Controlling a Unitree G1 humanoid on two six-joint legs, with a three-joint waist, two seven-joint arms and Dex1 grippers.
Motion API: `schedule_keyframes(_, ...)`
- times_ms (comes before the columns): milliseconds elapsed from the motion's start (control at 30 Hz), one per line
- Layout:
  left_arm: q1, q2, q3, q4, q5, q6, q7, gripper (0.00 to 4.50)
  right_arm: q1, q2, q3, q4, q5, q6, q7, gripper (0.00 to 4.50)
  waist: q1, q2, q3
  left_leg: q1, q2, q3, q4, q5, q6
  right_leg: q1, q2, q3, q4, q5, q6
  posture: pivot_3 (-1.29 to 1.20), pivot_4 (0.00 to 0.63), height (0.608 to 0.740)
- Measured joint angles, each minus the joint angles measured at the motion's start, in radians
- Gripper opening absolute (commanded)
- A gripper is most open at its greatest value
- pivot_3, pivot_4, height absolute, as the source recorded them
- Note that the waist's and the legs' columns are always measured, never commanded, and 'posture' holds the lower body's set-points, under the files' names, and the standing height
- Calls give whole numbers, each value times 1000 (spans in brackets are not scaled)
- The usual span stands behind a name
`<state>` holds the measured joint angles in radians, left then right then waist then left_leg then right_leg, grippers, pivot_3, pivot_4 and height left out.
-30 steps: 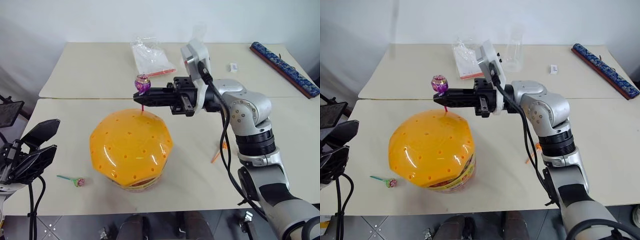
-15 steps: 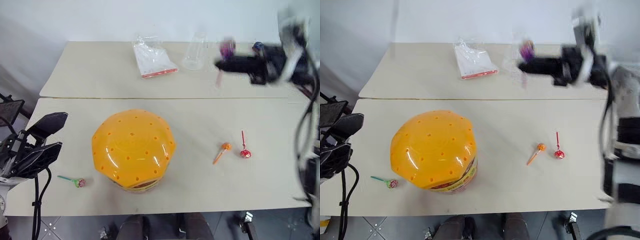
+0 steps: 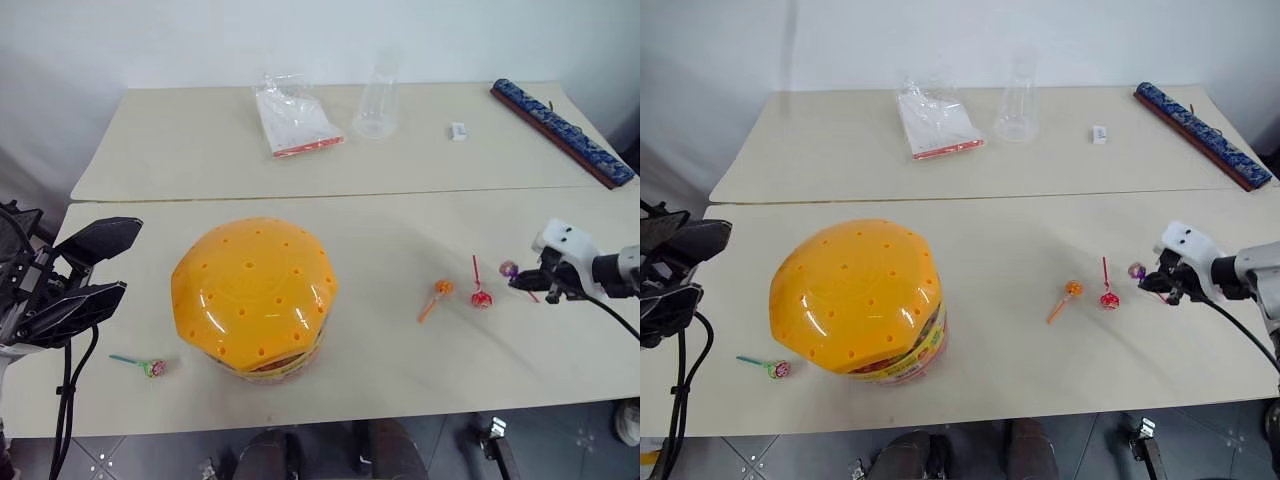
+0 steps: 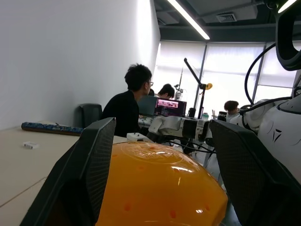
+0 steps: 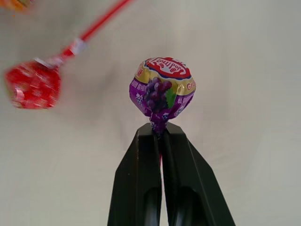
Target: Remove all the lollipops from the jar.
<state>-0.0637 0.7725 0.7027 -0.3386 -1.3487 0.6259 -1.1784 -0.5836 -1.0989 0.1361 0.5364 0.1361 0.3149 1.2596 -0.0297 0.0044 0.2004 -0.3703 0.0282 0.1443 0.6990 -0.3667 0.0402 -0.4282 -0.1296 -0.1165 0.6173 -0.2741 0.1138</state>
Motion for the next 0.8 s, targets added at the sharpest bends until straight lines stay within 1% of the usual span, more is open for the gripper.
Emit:
schedule_keyframes(200,-12,15,3,39,7,16,30,3398,57,1,-76,-3,35,-37,42,2915,2,0,0,0,1,1,0,0,0,0,1,1,0,0,0,0,150,740)
schedule_keyframes(333,-11,32,0,57,60,14,31,3398,80,17,-147,-102,104,-77,85,4265,1,0,0,1,1,2,1,0,0,0,1,2,1,0,0,0,150,740)
schedule_keyframes(367,-6,43,-5,77,101,5,37,3398,77,45,-180,-143,138,-90,89,4461,-1,0,0,2,1,2,0,0,0,0,2,2,1,0,0,0,150,740)
schedule_keyframes(467,3,69,-42,128,228,-26,67,3398,48,131,-218,-266,225,-97,93,4461,-5,0,0,2,2,3,0,0,-1,-1,3,3,2,0,0,0,150,740)
schedule_keyframes(500,4,74,-56,156,288,-53,74,3398,40,158,-219,-337,259,-84,94,4461,-2,0,0,1,2,3,0,0,-1,-2,3,3,2,0,0,0,150,740)
schedule_keyframes(567,2,73,-63,210,374,-102,94,3398,39,179,-204,-468,305,-45,107,4461,2,0,0,0,2,2,-1,-1,-2,-4,3,3,2,0,0,0,150,740)
schedule_keyframes(633,-2,73,-71,264,459,-150,126,3398,35,238,-181,-568,337,-27,98,4461,6,-3,-2,0,2,1,-1,-1,-2,-3,2,1,2,0,0,0,150,740)
schedule_keyframes(700,-4,71,-89,287,507,-179,142,3398,39,295,-151,-609,346,-37,85,4461,9,-4,-2,-1,1,1,-1,-1,-1,-3,0,0,2,0,0,0,150,740)
schedule_keyframes(800,-3,45,-103,322,597,-260,173,3398,90,371,-115,-579,302,-158,84,4461,14,-5,-3,-1,-1,2,0,-2,0,-2,-1,-1,1,0,1,0,150,740)
